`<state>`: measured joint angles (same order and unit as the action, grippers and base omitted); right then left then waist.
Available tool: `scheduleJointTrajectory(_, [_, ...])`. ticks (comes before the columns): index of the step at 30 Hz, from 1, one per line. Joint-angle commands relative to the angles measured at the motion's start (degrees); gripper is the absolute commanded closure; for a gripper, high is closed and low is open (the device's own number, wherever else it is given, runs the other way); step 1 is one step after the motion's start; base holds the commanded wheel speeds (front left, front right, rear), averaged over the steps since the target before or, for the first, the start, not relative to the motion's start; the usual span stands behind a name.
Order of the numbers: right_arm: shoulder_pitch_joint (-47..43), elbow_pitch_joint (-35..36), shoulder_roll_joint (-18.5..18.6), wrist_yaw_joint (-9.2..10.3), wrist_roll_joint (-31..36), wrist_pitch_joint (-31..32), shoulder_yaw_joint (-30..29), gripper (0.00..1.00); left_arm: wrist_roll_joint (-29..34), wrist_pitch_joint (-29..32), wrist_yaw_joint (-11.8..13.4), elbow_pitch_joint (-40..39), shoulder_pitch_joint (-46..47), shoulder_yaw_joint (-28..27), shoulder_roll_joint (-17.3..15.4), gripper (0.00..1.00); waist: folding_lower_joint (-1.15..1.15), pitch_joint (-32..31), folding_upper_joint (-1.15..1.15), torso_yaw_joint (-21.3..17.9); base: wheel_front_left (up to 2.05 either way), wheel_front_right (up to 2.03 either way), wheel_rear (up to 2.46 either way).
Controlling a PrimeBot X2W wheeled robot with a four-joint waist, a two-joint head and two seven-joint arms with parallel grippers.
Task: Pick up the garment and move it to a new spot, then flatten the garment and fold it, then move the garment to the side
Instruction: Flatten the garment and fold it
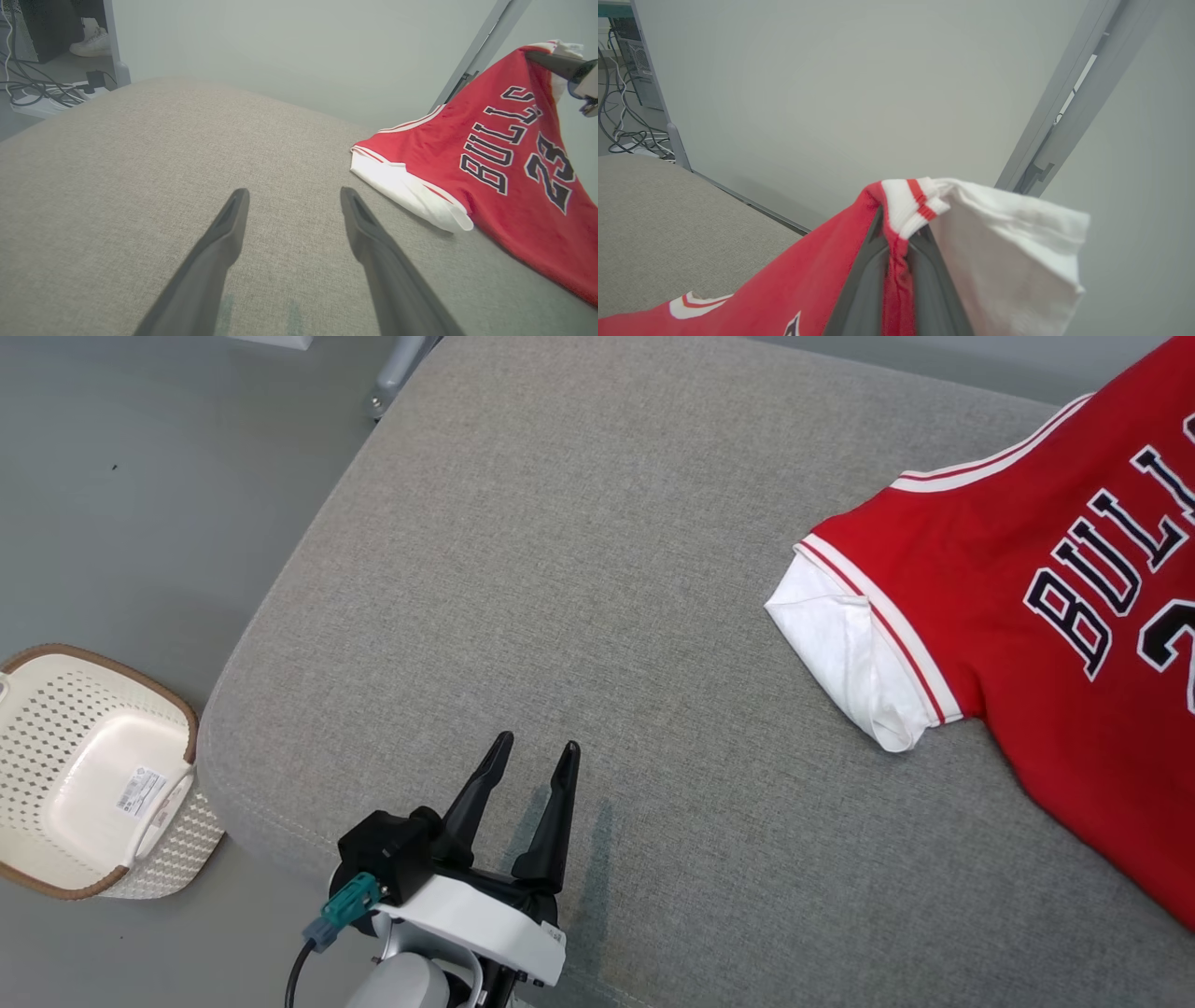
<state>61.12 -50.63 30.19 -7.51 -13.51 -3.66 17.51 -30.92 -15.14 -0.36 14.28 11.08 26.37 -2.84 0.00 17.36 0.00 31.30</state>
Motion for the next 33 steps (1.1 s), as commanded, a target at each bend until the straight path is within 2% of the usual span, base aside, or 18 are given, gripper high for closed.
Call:
scheduleJointTrajectory(1, [0.8, -1.6, -0.1, 0.04, 0.8, -0.3, 0.6, 0.18, -0.3, -0.1, 0.4, -0.2, 1.0, 0.1, -0.2, 0.0, 0.0, 0.8, 0.0, 0.8, 0.0, 0.0, 0.0])
scheduleJointTrajectory(2, [1.3, -3.0, -0.8, 0.04, 1.4, 0.2, 1.5, 0.0, -0.4, -0.1, 0.5, -0.1, 1.2, 0.2, -0.2, 0.0, 0.0, 0.8, 0.0, 0.8, 0.0, 0.0, 0.0])
scheduleJointTrajectory(4, [2.4, -5.7, -1.6, 0.05, 2.2, 1.0, 3.1, 0.0, -0.4, -0.1, 0.8, 0.0, 1.5, 0.1, -0.2, 0.0, 0.0, 0.7, 0.0, 0.5, 0.0, 0.0, 0.0])
scheduleJointTrajectory(7, [1.4, -9.1, -4.3, 0.05, 0.4, 2.5, 4.9, 0.0, 0.0, -0.1, 0.9, 0.2, 1.6, -0.4, -0.1, 0.0, 0.0, -0.1, 0.0, -0.9, 0.0, 0.0, 0.0])
scheduleJointTrajectory(10, [-0.2, -10.6, -5.5, 0.04, -0.8, 3.2, 6.7, 0.0, 0.4, -0.1, 0.8, 0.3, 1.7, -1.0, -0.2, 0.0, 0.0, -0.9, 0.0, -2.5, 0.0, 0.0, 0.0])
scheduleJointTrajectory(11, [-1.4, -11.1, -6.5, 0.05, -2.5, 3.2, 8.2, 0.0, 1.0, -0.1, 0.7, 0.4, 1.9, -1.6, -0.2, 0.0, 0.0, -1.9, 0.0, -4.4, 0.0, 0.0, 0.0])
scheduleJointTrajectory(12, [-1.4, -11.1, -6.5, 0.05, -2.5, 3.2, 8.2, 0.0, 1.0, -0.1, 0.7, 0.4, 1.9, -1.6, -0.2, 0.0, 0.0, -1.9, 0.0, -4.4, 0.0, 0.0, 0.0])
scheduleJointTrajectory(13, [-2.8, -11.1, -7.2, 0.04, -4.1, 2.4, 9.7, 0.0, 1.6, -0.1, 0.6, 0.5, 2.1, -2.4, -0.2, 0.0, 0.0, -2.9, 0.0, -6.6, 0.0, 0.0, 0.0])
scheduleJointTrajectory(14, [-2.8, -11.1, -7.2, 0.04, -4.1, 2.4, 9.7, 0.0, 1.6, -0.1, 0.6, 0.5, 2.1, -2.4, -0.2, 0.0, 0.0, -2.9, 0.0, -6.6, 0.0, 0.0, 0.0])
scheduleJointTrajectory(24, [-15.9, -4.2, -10.8, 0.04, -14.2, -7.1, 11.1, 0.0, 5.2, -0.1, 0.1, 2.9, 1.2, -7.2, -0.2, 0.0, 0.0, -8.9, 0.0, -20.0, 0.0, 0.0, 0.0])
scheduleJointTrajectory(30, [-27.5, 2.8, -12.0, 0.04, -16.6, -10.9, 6.8, 0.0, 5.9, -0.1, 0.4, 4.6, 0.7, -9.8, -0.2, 0.0, 0.0, -11.3, 0.0, -27.1, 0.0, 0.0, 0.0])
scheduleJointTrajectory(33, [-33.7, 7.5, -13.9, 0.03, -15.8, -11.4, 3.0, 0.0, 6.3, -0.1, 0.9, 6.1, 0.6, -10.9, -0.2, 0.0, 0.0, -11.9, 0.0, -30.3, 0.0, 0.0, 0.0])
